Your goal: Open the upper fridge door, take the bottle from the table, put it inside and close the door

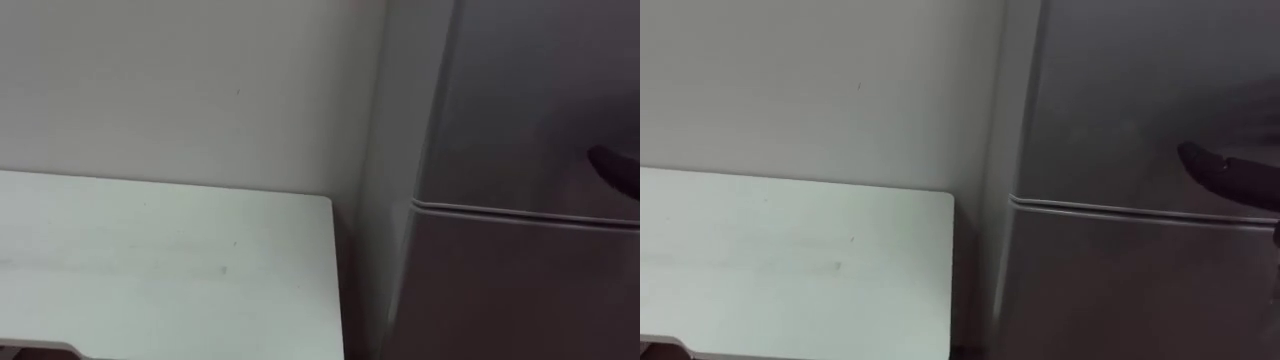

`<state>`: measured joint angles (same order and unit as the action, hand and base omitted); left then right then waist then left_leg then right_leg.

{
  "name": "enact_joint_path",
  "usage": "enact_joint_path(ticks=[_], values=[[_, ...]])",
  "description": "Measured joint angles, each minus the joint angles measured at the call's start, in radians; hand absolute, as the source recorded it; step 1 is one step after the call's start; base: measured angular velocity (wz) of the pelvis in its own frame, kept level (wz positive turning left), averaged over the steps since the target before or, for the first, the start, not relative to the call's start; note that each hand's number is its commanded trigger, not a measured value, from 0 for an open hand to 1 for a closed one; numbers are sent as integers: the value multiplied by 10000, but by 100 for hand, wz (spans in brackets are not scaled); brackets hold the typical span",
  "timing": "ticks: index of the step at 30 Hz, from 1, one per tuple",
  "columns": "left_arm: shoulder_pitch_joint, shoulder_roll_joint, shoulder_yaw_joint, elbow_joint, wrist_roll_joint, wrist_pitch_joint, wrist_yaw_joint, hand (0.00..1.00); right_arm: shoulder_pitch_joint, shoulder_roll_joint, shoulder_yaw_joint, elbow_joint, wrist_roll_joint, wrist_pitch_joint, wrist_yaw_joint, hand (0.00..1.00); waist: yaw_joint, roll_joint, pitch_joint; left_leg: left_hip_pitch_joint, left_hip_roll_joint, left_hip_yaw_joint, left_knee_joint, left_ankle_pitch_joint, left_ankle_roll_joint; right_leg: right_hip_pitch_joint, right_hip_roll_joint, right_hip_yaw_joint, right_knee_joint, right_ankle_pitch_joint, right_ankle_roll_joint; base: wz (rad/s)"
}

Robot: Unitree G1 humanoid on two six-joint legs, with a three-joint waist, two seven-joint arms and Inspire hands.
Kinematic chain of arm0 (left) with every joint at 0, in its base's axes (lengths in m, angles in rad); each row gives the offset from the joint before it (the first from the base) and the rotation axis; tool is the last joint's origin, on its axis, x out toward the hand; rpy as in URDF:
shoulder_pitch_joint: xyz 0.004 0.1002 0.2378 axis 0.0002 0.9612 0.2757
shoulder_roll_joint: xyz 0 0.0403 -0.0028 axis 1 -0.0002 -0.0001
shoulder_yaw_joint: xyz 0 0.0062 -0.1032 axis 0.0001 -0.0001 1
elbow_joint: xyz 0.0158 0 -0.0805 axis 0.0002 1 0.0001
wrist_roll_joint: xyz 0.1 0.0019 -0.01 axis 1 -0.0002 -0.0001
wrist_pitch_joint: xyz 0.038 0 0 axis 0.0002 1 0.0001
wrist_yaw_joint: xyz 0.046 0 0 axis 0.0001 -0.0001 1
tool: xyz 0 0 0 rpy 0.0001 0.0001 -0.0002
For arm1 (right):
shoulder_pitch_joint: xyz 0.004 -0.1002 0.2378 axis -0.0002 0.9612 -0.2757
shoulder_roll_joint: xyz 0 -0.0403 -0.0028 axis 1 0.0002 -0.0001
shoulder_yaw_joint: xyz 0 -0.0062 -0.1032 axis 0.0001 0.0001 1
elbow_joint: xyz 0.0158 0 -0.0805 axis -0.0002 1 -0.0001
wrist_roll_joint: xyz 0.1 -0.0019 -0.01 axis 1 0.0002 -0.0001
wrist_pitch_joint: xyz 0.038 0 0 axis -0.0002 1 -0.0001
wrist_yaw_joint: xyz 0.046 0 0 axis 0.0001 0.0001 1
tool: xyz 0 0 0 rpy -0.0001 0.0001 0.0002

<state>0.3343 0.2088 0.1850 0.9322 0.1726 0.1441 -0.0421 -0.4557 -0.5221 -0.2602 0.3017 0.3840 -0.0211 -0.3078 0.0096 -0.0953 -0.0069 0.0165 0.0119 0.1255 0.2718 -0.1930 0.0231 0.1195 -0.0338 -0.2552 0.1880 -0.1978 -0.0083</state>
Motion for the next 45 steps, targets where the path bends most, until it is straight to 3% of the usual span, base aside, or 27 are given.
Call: enact_joint_path(ticks=[6,16,24,31,36,39,41,45], values=[[190,9,97,-439,3,31,-68,0,-87,-139,-31,279,-148,169,-209,0,56,-29,-83,-106,-99,-264,21,98,78,-13,-94,-233,48,20,60,12],[504,16,66,-799,4,43,-57,0,-231,-302,4,675,-154,333,-501,0,196,-142,-42,-149,-163,-402,26,173,54,-26,-113,-413,111,48,71,4],[504,68,75,-799,-37,-1,-56,0,-238,-333,-96,547,840,164,-946,0,192,-109,-34,-241,-245,-561,14,247,96,-93,-156,-453,157,33,109,6],[558,30,71,-845,-169,-291,217,0,-223,-388,-279,-252,1467,101,-1708,0,-157,67,-41,-389,-268,-645,-18,291,160,-172,-133,-500,-15,98,135,4],[674,32,205,-839,-252,-490,617,0,130,-456,-644,-720,2468,10,-2063,0,-326,71,-50,-102,-285,-499,-372,333,151,-49,-168,-406,-81,104,71,-2],[679,1,288,-840,-255,-563,766,0,613,-458,-1174,-853,2833,-14,-2246,0,-368,47,-50,-16,-286,-434,-522,326,133,23,-137,-337,-190,99,65,-5],[652,-69,286,-839,-253,-598,975,0,872,-457,-1635,-855,2837,-17,-2555,0,-629,48,-29,-68,-350,-469,-515,323,128,44,-147,-435,-227,98,67,7],[592,-73,314,-839,-232,-719,1364,0,1455,-462,-2477,-829,3318,-187,-3182,0,-821,56,-13,-21,-368,-456,-676,311,116,99,-146,-449,-339,90,77,-1]])
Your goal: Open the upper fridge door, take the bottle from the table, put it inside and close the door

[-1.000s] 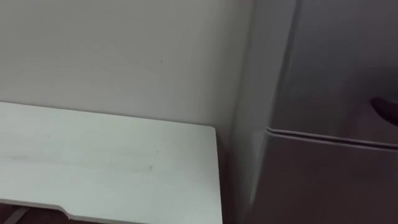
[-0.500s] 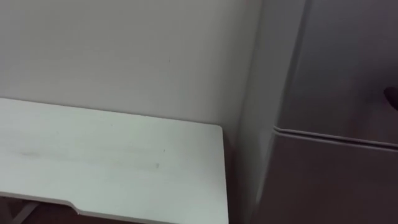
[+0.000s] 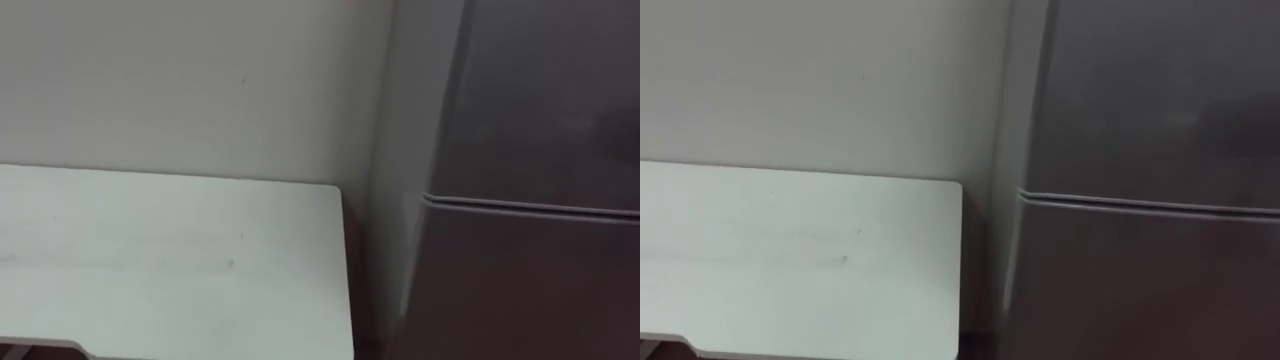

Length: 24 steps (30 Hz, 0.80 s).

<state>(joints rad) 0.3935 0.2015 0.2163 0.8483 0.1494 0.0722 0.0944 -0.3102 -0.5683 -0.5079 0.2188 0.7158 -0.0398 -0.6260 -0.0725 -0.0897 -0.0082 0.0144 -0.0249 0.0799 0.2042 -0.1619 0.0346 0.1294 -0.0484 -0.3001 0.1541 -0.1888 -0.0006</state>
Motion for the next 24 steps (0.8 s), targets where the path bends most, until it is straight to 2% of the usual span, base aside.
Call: enact_joint_path(ticks=[2,3,6,8,12,14,15,17,18,20,21,22,23,24], values=[[-59,1,13,-1,-1,-79,121,0,384,1,-244,-4,99,-127,-222,0,-85,-5,15,-2,4,26,-5,-12,-5,-32,-1,5,0,0,0,-2],[-106,-1,49,-1,-15,-97,127,0,644,1,-373,-2,99,-158,-394,0,-88,-32,55,-7,8,41,-4,-35,-7,-40,1,14,-2,0,0,-5],[-193,-6,121,-34,-16,-113,175,0,1374,2,-649,0,144,-161,-523,0,-89,-6,61,30,25,54,3,-77,-10,-100,1,80,-10,-8,13,-8],[-281,-29,125,-25,-110,-115,303,0,1905,34,-638,42,255,-161,-659,0,-50,79,73,82,46,228,5,-150,-10,-84,18,254,-15,-29,33,-21],[-406,-32,121,-22,-307,-121,306,0,2414,128,-645,224,768,-221,-810,0,-51,220,97,222,94,431,-9,-187,7,-66,29,477,-5,-32,38,-17],[-497,-38,109,-29,-344,-176,317,0,2775,599,-627,625,733,-543,-830,0,-22,227,103,226,107,555,-27,-202,0,-83,46,542,-9,-32,38,-11],[-520,-49,105,-35,-405,-198,318,0,2909,766,-612,679,745,-554,-832,0,-17,216,96,231,116,571,-26,-209,-7,-95,48,548,-14,-34,37,-8],[-525,-132,80,-21,-587,-285,349,0,3542,1413,-532,973,761,-554,-847,0,1,265,94,294,113,580,-68,-224,-13,-79,56,605,-20,-52,36,-5],[-522,-159,79,11,-594,-288,378,0,3713,1588,-470,1055,756,-560,-842,0,15,288,92,313,108,590,-86,-226,-15,-70,62,671,-25,-54,37,-11],[-532,-337,122,105,-601,-299,681,0,4400,2300,-68,1670,758,-566,-795,0,125,361,85,329,121,652,-139,-239,-31,-102,83,769,-29,-55,34,-12],[-575,-385,121,110,-592,-303,730,0,4545,2504,17,1860,759,-560,-801,0,159,379,75,331,123,669,-143,-241,-34,-132,82,779,-27,-56,31,-12],[-564,-488,113,145,-623,-352,747,0,4847,2853,225,2155,750,-558,-805,0,227,471,71,293,133,741,-146,-252,-36,-206,80,794,-12,-55,27,-9],[-542,-593,98,145,-827,-415,752,0,5105,3143,396,2381,746,-566,-784,0,234,578,30,246,126,750,-146,-266,-20,-249,68,792,-3,-55,28,-7],[-534,-631,70,145,-886,-463,752,0,5208,3213,582,2572,745,-566,-783,0,229,627,14,246,117,750,-156,-270,-14,-251,55,781,-4,-58,33,-3]])
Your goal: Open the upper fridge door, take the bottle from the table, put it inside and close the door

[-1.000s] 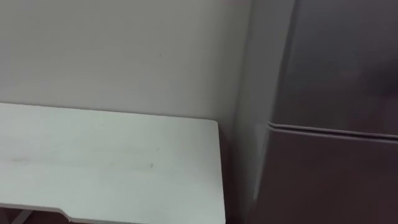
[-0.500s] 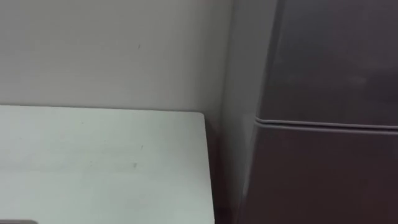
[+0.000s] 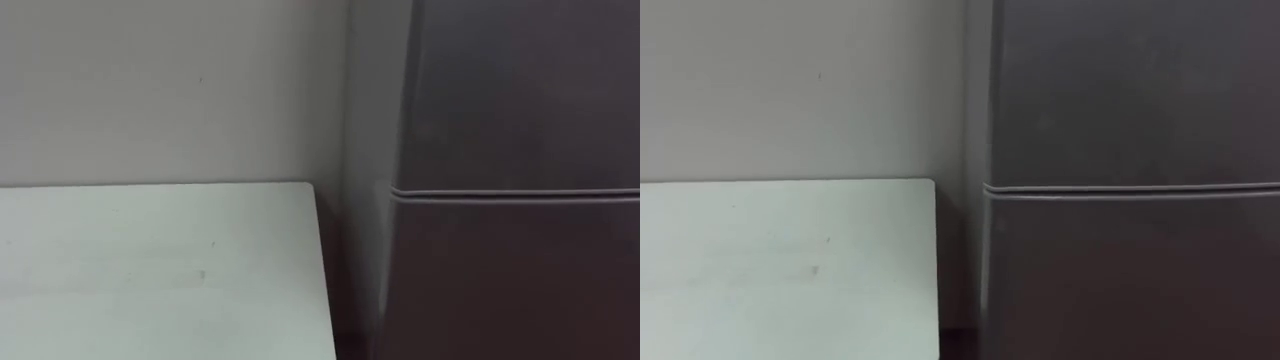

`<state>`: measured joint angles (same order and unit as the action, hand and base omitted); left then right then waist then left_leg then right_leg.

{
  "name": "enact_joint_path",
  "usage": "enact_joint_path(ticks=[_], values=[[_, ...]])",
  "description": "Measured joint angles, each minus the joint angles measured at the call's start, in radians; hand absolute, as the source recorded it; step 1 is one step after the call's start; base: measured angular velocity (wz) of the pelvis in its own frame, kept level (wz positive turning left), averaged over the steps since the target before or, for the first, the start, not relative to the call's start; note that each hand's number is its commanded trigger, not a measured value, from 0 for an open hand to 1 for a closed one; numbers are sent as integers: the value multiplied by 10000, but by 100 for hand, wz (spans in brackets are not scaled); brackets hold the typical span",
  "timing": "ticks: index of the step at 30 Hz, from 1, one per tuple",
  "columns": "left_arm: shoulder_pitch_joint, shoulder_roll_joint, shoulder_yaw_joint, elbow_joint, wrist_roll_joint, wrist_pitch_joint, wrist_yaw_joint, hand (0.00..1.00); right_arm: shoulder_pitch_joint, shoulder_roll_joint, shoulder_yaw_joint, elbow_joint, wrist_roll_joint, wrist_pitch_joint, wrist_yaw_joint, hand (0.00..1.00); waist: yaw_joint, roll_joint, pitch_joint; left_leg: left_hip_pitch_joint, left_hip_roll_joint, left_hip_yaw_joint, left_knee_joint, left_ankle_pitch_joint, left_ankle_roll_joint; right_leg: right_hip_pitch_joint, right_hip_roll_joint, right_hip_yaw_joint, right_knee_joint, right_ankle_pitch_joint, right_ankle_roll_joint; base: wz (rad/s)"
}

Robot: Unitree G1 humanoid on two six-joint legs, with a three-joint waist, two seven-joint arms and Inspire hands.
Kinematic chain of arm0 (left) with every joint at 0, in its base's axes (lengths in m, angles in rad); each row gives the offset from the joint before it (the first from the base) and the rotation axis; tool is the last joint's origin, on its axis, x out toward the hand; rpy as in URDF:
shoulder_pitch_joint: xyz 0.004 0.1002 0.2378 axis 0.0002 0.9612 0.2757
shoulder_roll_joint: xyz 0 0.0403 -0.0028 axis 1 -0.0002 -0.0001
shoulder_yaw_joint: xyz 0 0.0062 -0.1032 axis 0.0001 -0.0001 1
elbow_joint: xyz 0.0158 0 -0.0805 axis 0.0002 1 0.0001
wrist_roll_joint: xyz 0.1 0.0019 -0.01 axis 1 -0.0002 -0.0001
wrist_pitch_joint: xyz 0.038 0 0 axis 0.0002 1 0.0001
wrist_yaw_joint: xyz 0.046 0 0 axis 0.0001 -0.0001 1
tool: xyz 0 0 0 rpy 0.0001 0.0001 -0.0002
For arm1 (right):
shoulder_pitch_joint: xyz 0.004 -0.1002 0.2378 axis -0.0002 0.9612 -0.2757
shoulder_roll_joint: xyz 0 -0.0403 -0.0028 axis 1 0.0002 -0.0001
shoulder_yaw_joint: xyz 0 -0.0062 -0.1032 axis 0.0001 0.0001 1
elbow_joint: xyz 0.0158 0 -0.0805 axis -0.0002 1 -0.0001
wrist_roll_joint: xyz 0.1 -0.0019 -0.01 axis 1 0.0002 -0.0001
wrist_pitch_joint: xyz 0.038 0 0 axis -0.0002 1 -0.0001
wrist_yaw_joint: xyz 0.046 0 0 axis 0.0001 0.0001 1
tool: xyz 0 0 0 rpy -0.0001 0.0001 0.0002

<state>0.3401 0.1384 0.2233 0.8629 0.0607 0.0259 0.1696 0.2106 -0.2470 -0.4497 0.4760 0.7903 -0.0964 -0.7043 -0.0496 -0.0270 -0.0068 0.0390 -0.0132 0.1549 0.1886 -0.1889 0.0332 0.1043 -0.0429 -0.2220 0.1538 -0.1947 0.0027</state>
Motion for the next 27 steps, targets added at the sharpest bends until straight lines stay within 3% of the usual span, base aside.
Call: enact_joint_path(ticks=[4,7,14,21,27], values=[[2,-147,1,277,-106,-322,35,0,322,488,759,931,-96,-1,398,0,32,171,19,181,-2,76,-159,1,8,18,-14,157,18,-19,29,-11],[-226,-171,-19,648,-120,-433,34,0,313,544,1234,2091,-276,-149,869,0,29,118,12,237,-18,64,-167,-5,16,86,-36,155,-4,-40,53,0],[-352,-176,-439,1376,-134,-609,92,0,384,627,2337,4989,-1773,-102,2632,0,9,174,47,279,-20,46,-168,-41,58,113,-72,211,-9,-105,101,2],[-542,-352,-500,1550,-127,-640,179,0,624,896,3274,5954,-2187,57,4597,0,34,199,61,280,-9,73,-176,-48,48,86,-64,214,24,-112,90,-1],[-850,-358,-1325,1792,-134,-828,214,0,243,969,4457,6380,-2921,214,6043,0,57,199,65,265,-13,62,-163,-48,49,81,-63,223,8,-110,90,0]])
